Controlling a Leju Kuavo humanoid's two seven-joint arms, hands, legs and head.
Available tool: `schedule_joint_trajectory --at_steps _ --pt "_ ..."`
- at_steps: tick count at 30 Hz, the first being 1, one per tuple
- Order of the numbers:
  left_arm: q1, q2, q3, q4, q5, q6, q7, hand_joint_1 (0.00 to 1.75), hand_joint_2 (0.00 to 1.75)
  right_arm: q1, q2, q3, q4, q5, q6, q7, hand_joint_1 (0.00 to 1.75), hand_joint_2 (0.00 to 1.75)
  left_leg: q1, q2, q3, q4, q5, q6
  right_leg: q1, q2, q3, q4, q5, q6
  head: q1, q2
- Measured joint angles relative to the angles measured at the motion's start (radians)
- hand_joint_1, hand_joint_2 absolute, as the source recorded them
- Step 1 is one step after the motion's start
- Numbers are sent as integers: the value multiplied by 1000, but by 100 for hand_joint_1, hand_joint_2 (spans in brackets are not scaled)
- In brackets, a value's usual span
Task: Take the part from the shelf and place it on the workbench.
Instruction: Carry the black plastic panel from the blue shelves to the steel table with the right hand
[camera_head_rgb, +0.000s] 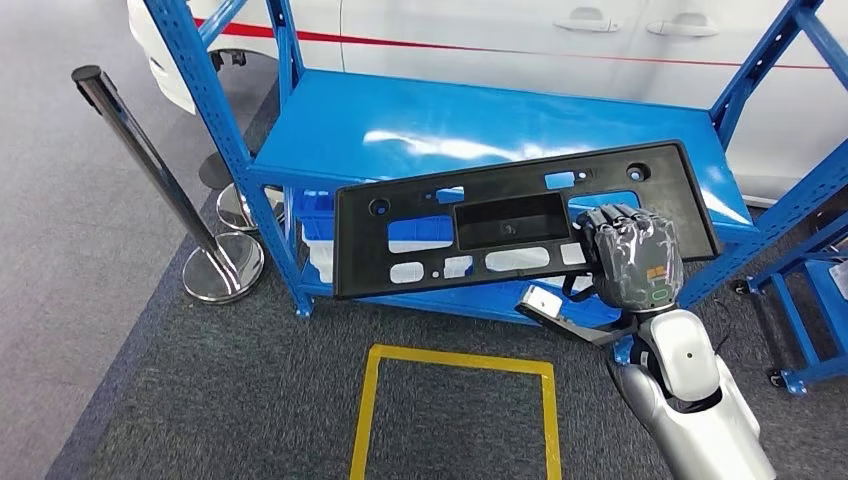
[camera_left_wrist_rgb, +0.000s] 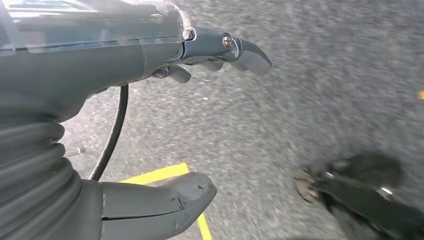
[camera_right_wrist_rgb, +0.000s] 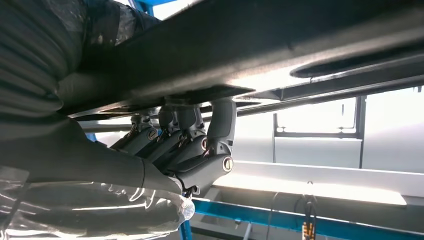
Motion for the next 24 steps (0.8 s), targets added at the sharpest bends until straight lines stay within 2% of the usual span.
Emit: schedule_joint_trajectory --at_steps 1,2,3,4,5,6,7,8,9,10,11,12,13,14,16,17,18,19,20,21,22,23,24 --pt "0 0 0 0 0 0 0 0 175 -2 0 0 1 0 0 -1 157 175 -1 1 -17 2 14 2 0 1 -11 65 -40 3 0 0" --pt "1 0 0 0 0 0 0 0 175 -3 0 0 3 0 0 -1 157 175 -1 1 -36 4 27 2 0 1 -15 120 -54 5 0 0" --pt "1 0 0 0 0 0 0 0 175 -3 0 0 4 0 0 -1 157 175 -1 1 -56 8 38 1 0 1 -6 149 -43 6 0 0" --pt "1 0 0 0 0 0 0 0 175 -4 0 0 5 0 0 -2 157 175 -1 1 -74 12 49 -1 0 2 20 145 -16 5 0 0" --pt "1 0 0 0 0 0 0 0 175 -5 0 0 6 0 0 -2 157 175 -1 1 -91 16 59 -4 0 2 64 104 12 2 0 0" --pt "1 0 0 -1 0 0 0 0 175 -8 0 0 6 0 0 -2 157 175 -2 0 -104 19 68 -7 2 3 122 36 23 -2 0 0" --pt "1 0 0 -1 0 0 0 0 175 -10 0 0 6 0 0 -2 157 175 -3 -1 -113 22 76 -11 4 5 181 -45 16 -8 0 0" --pt "1 0 0 -1 0 0 0 0 175 -13 0 0 6 0 0 -3 157 175 -4 -1 -118 22 86 -16 7 6 225 -110 2 -15 0 0" --pt "1 -1 0 -1 0 0 0 0 175 -16 0 0 6 0 0 -3 157 175 -5 -1 -121 20 96 -22 11 6 249 -152 -11 -21 0 0" --pt "2 -1 0 -1 0 0 0 0 175 -18 0 0 6 0 0 -3 157 175 -4 -2 -122 15 107 -28 13 6 254 -172 -12 -27 -1 0" --pt "3 0 0 -1 0 0 0 0 175 -19 0 0 6 0 1 -2 157 175 -4 -2 -125 12 114 -34 11 4 246 -175 -1 -35 0 0" --pt "4 1 0 -1 1 0 0 0 175 -21 0 1 7 0 1 -2 157 175 -3 -3 -132 15 106 -40 9 2 238 -179 12 -45 -1 0" --pt "4 1 0 -1 1 0 0 0 175 -22 0 2 7 0 1 -3 157 175 -3 -4 -142 33 78 -44 6 -1 225 -183 26 -55 -1 0" --pt "4 1 0 -1 1 0 0 0 175 -22 0 3 7 0 2 -3 157 175 -1 -5 -154 68 32 -48 3 -3 211 -186 41 -62 -1 0" --pt "4 1 0 -1 1 -1 0 0 175 -23 0 6 7 -1 4 -3 157 175 1 -5 -177 187 -70 -55 5 -5 178 -182 66 -67 -1 0" --pt "5 1 0 -1 1 -1 0 0 175 -24 0 7 8 -3 8 -3 157 175 2 -5 -183 248 -93 -58 5 -5 160 -177 77 -66 -1 0" --pt "5 1 0 -1 2 -1 0 0 175 -24 0 8 9 -5 12 -3 157 175 2 -5 -180 289 -90 -61 5 -6 140 -172 88 -65 -1 0" --pt "5 2 0 -1 2 -1 0 0 175 -25 0 8 10 -8 15 -2 157 175 2 -5 -164 301 -65 -61 5 -6 121 -165 98 -63 -1 0" --pt "4 3 0 -2 2 -1 0 0 175 -26 0 9 11 -10 17 -2 157 175 2 -5 -131 277 -34 -61 5 -7 102 -157 107 -60 -1 0" --pt "3 5 0 -2 2 -1 0 0 175 -28 0 10 11 -12 18 -2 157 175 2 -5 -83 224 -15 -58 5 -8 86 -149 114 -57 -1 0" --pt "2 7 0 -3 2 -1 0 0 175 -31 0 10 11 -14 18 -2 157 175 1 -5 -27 148 -17 -55 6 -8 72 -140 121 -52 -1 0" --pt "1 8 0 -4 2 -1 0 0 175 -34 0 10 11 -14 19 -2 157 175 -1 -6 21 79 -31 -51 7 -8 63 -134 128 -47 -1 0" --pt "1 9 0 -5 2 -1 0 0 175 -37 0 11 11 -15 19 -2 157 175 -3 -7 51 29 -47 -47 7 -9 58 -132 137 -42 -1 0"
